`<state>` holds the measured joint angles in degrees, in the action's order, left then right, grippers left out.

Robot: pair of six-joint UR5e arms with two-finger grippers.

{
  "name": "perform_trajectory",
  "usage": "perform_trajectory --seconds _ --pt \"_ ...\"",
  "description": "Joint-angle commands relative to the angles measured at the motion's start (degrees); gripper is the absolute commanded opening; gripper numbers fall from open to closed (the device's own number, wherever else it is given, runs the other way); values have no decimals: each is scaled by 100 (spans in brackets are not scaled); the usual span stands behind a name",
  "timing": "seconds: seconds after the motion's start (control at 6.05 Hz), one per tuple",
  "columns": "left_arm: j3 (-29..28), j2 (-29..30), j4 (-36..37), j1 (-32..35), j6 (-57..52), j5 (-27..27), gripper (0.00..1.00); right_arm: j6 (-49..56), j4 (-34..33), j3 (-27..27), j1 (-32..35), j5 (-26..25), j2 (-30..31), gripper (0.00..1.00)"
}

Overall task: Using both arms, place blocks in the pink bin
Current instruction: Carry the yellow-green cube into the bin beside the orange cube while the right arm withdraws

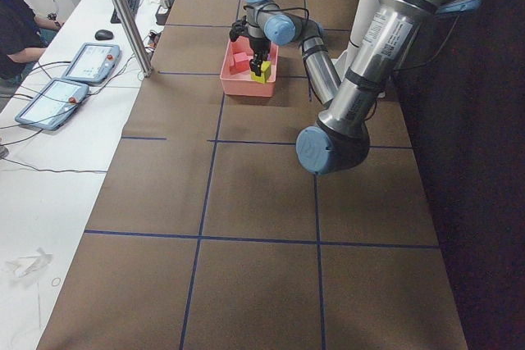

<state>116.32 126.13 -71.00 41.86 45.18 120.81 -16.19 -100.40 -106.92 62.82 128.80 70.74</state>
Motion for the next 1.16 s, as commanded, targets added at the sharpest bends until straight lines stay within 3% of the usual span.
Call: perform_trajectory --seconds 0.0,0.17,0.33,0.66,0.83,0.99 --pt "-1542 1740 43 -720 1304 -643 62 1725 3 -4 921 416 840 100" --pt "-1908 1887 -358 -949 1623 -916 70 2290 -6 4 1160 436 1149 100" --pt "-1903 1889 -423 -978 1835 -918 100 2687 -6 -4 1398 436 1404 100" --pt "-1719 1714 -380 -830 1776 -849 100 2884 -6 -293 1680 436 2028 100" --pt "-1257 1156 -362 -672 1027 -813 100 2919 3 -425 1873 436 2353 100" --pt "-887 376 -362 -270 184 -448 100 3276 -6 -435 2179 436 2687 100"
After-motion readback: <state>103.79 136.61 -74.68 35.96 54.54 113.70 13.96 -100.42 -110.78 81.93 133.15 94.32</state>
